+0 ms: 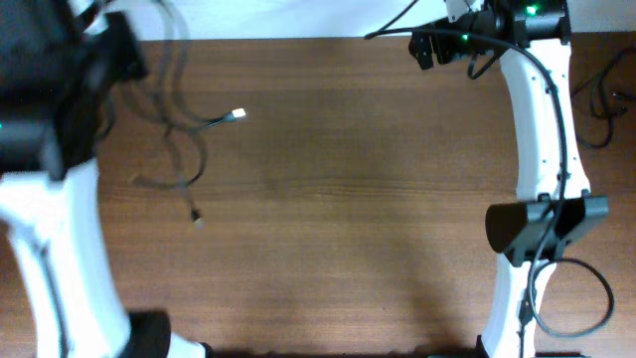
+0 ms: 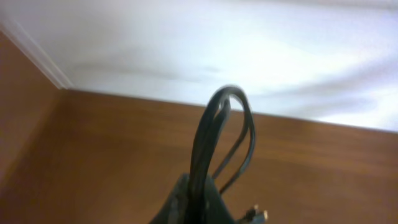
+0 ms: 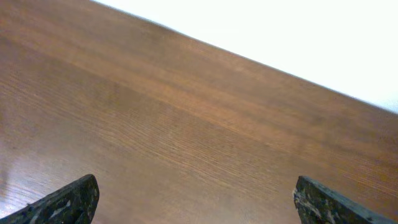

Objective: Untangle cables

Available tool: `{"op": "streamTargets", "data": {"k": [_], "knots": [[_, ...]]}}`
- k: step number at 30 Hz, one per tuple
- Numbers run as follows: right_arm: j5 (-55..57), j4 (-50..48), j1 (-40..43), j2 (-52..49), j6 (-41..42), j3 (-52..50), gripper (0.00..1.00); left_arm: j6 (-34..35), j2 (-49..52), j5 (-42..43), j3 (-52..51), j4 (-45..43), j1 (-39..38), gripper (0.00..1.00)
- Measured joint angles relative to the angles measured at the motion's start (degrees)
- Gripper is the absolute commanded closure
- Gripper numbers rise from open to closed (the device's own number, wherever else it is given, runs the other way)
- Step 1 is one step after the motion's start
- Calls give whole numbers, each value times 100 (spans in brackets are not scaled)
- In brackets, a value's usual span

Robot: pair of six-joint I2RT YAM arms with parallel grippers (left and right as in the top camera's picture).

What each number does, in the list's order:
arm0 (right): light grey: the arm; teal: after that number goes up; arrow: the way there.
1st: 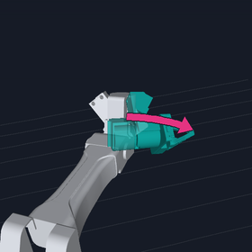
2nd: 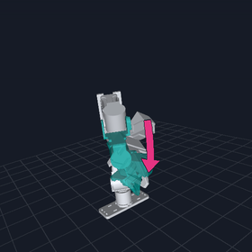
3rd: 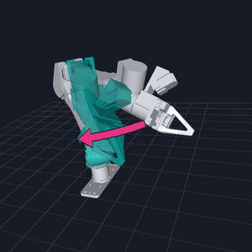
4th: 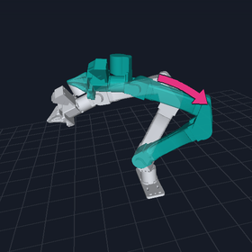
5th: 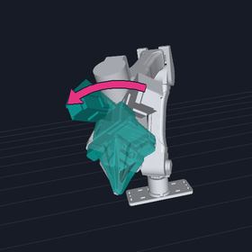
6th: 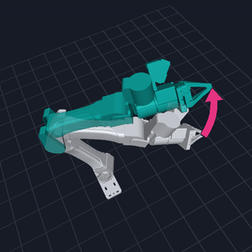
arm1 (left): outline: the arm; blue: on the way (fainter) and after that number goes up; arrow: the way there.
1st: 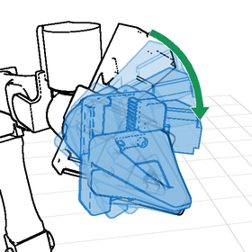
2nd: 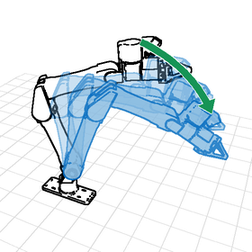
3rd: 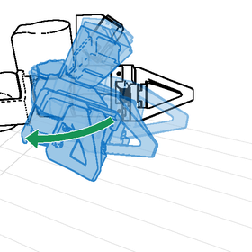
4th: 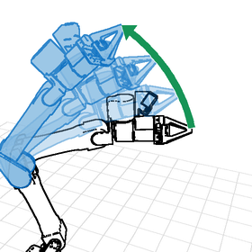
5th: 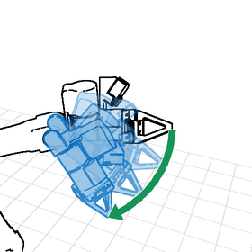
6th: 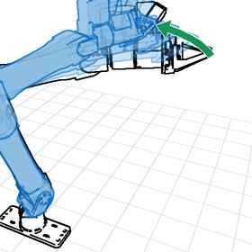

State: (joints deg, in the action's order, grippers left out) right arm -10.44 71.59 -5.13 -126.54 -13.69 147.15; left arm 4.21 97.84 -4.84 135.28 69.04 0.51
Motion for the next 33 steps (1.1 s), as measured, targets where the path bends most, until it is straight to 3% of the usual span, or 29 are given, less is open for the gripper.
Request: {"op": "streamTargets", "data": {"k": [5, 6, 7, 9, 10, 11, 12, 13, 14, 15, 19, 23, 28, 32, 33], "knots": [[870, 52, 22, 898, 151, 7, 1, 17, 1661, 1290, -39, -1080, -855, 100], [1032, 92, 26, 942, 160, 9, 1, 17, 1856, 1429, -57, -1128, -1071, 87], [1213, 151, 26, 960, 166, 9, 1, 17, 2013, 1519, -57, -1191, -1320, 61], [1445, 184, 26, 960, 168, 7, 1, 59, 2210, 1628, -57, -1211, -1908, 46], [1493, 184, 26, 960, 170, 7, 1, 24, 2218, 1602, -57, -1217, -2057, 43], [1528, 184, 26, 960, 170, 7, 1, 42, 2216, 1543, -52, -1268, -2166, 46], [1563, 188, 26, 960, 173, 7, 1, 11, 2216, 1493, -35, -1285, -2243, 70], [1576, 188, 26, 960, 170, 7, 1, -9, 2216, 1445, -26, -1290, -2267, 70], [1587, 188, 26, 960, 170, 7, 1, -13, 2216, 1397, -15, -1283, -2253, 59], [1602, 188, 26, 960, 168, 7, 1, -26, 2216, 1362, 0, -1285, -2247, 55], [1515, 240, 26, 960, 173, 7, 1, -55, 2216, 1198, 109, -1274, -2155, 44], [1128, 258, 26, 960, 741, 7, 4, -72, 1969, 422, 592, -1272, -1954, 37], [879, 254, -31, 693, 2000, -219, 8, -74, 1097, -317, 879, -1161, -1882, 36], [859, 173, -170, 297, 3816, -1145, 10, -74, 1082, -579, 887, -883, -1880, 35], [859, 146, -245, 282, 4308, -1379, 19, -74, 1093, -608, 885, -879, -1882, 34]]}}
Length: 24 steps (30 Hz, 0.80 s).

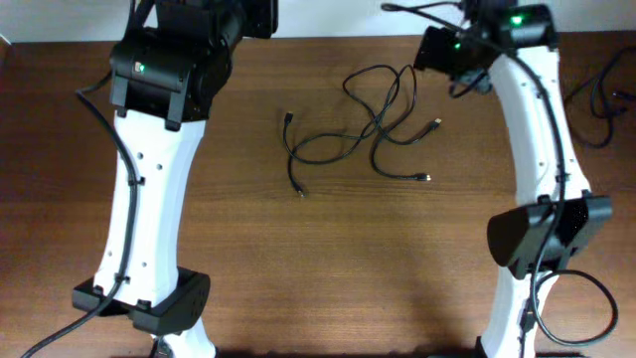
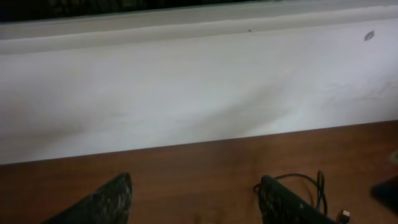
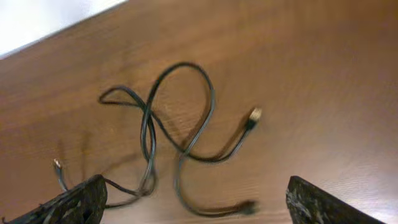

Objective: Untangle cables

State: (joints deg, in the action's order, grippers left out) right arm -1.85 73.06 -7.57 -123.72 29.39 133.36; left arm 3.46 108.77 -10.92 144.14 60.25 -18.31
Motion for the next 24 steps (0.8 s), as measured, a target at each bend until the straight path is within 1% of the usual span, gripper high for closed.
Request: {"op": "streamTargets", "data": {"k": [1, 3, 6, 11, 14, 19, 24], "knots": [[-37, 7, -122, -11, 551, -229, 25, 0, 2, -11, -2, 17, 0, 34], [-109, 13, -354, -11, 1128, -402, 25, -33, 2, -11, -2, 26, 0, 35], [-149, -61, -772, -11, 1615, -428, 26, -155, 2, -11, -2, 122, 0, 34], [-55, -57, -1342, -11, 1985, -433, 26, -238, 2, -11, -2, 315, 0, 33], [28, -151, -1364, -11, 2184, -643, 29, -238, 2, -11, -2, 372, 0, 34], [146, -595, -1357, -22, 2297, -1296, 29, -238, 2, -11, -2, 450, 0, 34], [448, -938, -1357, -28, 2310, -1646, 29, -238, 2, -11, -2, 610, 0, 34]]}}
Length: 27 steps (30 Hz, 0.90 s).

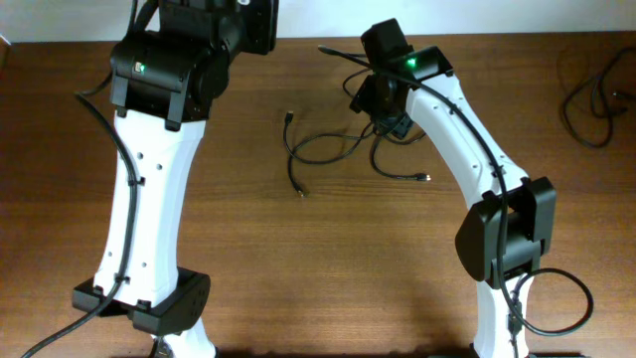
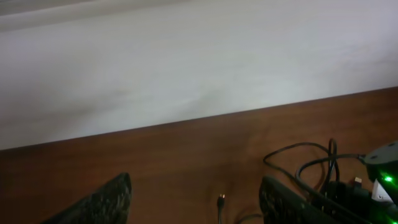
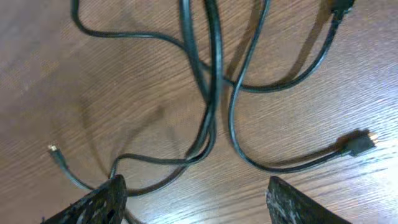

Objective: Untangle cables

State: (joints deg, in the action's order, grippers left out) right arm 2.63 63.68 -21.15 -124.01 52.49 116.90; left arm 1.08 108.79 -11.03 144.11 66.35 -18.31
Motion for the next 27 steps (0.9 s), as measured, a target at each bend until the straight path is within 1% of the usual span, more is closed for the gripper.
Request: {"op": "streamTargets", "data": {"k": [3, 4, 5, 6, 12, 15, 16, 18, 19, 24, 26, 27], "knots": [[127, -116, 0, -2, 0, -131, 29, 0, 0, -2, 0, 13, 0, 34], [190, -153, 0, -2, 0, -131, 30, 0, 0, 0, 0, 15, 0, 34], [302, -188, 0, -2, -4, -131, 45, 0, 0, 0, 0, 17, 0, 35], [378, -205, 0, -2, 0, -131, 49, 0, 0, 0, 0, 22, 0, 35], [584, -538, 7, -2, -2, -166, 48, 0, 0, 0, 0, 70, 0, 35], [597, -551, 7, -35, 2, -201, 49, 0, 0, -2, 0, 168, 0, 35], [597, -549, 7, -96, 4, -201, 76, 0, 0, -2, 0, 181, 0, 36], [597, -542, 7, -234, 0, -208, 85, 0, 0, 0, 0, 205, 0, 37], [597, -549, 7, -278, -9, -208, 96, 0, 0, -2, 0, 205, 0, 37], [592, -549, 22, -293, -68, -219, 96, 0, 0, -2, 0, 219, 0, 37], [544, -461, 24, -293, -490, -39, 96, 0, 0, 0, 0, 229, 0, 37], [522, -321, 26, -291, -765, 280, 96, 0, 0, -2, 0, 238, 0, 37]]}}
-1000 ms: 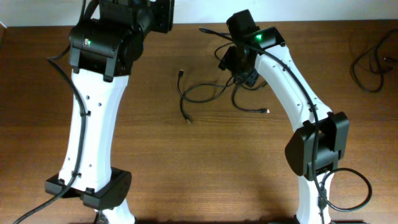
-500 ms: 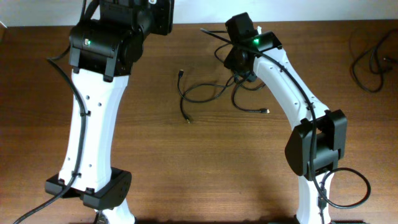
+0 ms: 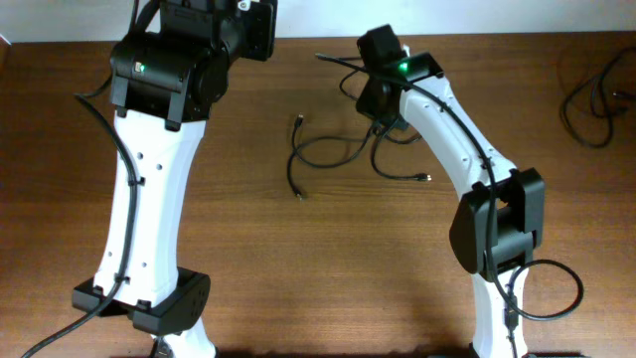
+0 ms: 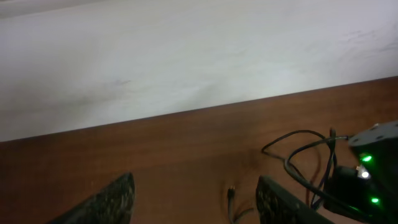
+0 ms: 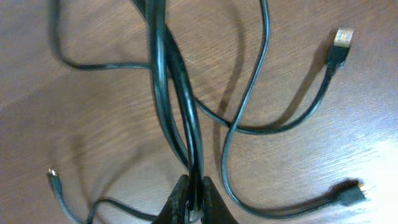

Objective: Untangle cables

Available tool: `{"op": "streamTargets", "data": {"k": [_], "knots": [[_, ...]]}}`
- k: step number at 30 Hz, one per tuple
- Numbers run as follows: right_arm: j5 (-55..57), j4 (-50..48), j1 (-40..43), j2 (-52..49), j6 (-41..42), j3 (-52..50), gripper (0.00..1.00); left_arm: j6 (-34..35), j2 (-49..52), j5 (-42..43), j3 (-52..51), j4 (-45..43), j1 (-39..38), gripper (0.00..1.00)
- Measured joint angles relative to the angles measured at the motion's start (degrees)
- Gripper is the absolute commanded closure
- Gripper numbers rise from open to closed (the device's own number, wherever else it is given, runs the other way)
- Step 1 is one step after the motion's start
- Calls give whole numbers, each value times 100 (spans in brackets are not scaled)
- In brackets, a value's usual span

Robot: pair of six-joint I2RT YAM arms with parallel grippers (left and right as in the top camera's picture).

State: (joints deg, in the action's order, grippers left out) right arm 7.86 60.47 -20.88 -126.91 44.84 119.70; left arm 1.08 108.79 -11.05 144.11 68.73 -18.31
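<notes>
A tangle of thin black cables (image 3: 338, 149) lies on the brown table toward the back middle, with loose plug ends (image 3: 298, 120) around it. My right gripper (image 5: 193, 199) is shut on a bundle of the black strands (image 5: 168, 81) where they cross; a USB plug (image 5: 340, 38) lies to its right. In the overhead view the right gripper (image 3: 381, 111) sits over the tangle's right part. My left gripper (image 4: 193, 202) is open, held high near the table's back edge, with a small cable end (image 4: 230, 194) between its fingers' line of sight, far below.
A white wall (image 4: 186, 56) runs behind the table's back edge. Another dark cable bundle (image 3: 596, 99) lies at the far right edge. The arm bases stand at the front left (image 3: 149, 298) and front right (image 3: 497, 298).
My right gripper was open just above the crossing strands; now it is shut on them. The tangle's left plug end has shifted slightly. The left gripper has barely moved.
At first my left gripper held a loop of black cable at the table's left while the right stood open far back. Then the cables lay mid-table and the left gripper was open and empty. The right gripper was then open over the tangle, and is now shut on it.
</notes>
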Motion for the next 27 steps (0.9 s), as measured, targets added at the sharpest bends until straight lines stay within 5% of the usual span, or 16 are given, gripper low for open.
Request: {"op": "streamTargets", "data": {"k": [6, 9, 18, 19, 21, 27], "knots": [[-577, 1381, -39, 579, -1458, 3910, 96, 0, 0, -17, 0, -2, 0, 35], [-826, 1567, -339, 990, -2059, 4813, 96, -2, 0, -20, 0, -83, 0, 36], [-1012, 1650, -1349, 673, -3307, 4769, 96, -2, 271, 170, 0, -125, 0, 36], [-949, 1676, -1316, 673, -3329, 4769, 96, 4, 398, 245, 0, -122, 0, 39], [-717, 1696, -1237, 673, -3327, 4769, 96, 153, 673, 387, 0, -122, 0, 61], [-96, 1628, -667, 673, -3257, 4769, 96, 2155, 992, 162, -2, -190, 0, 52]]}}
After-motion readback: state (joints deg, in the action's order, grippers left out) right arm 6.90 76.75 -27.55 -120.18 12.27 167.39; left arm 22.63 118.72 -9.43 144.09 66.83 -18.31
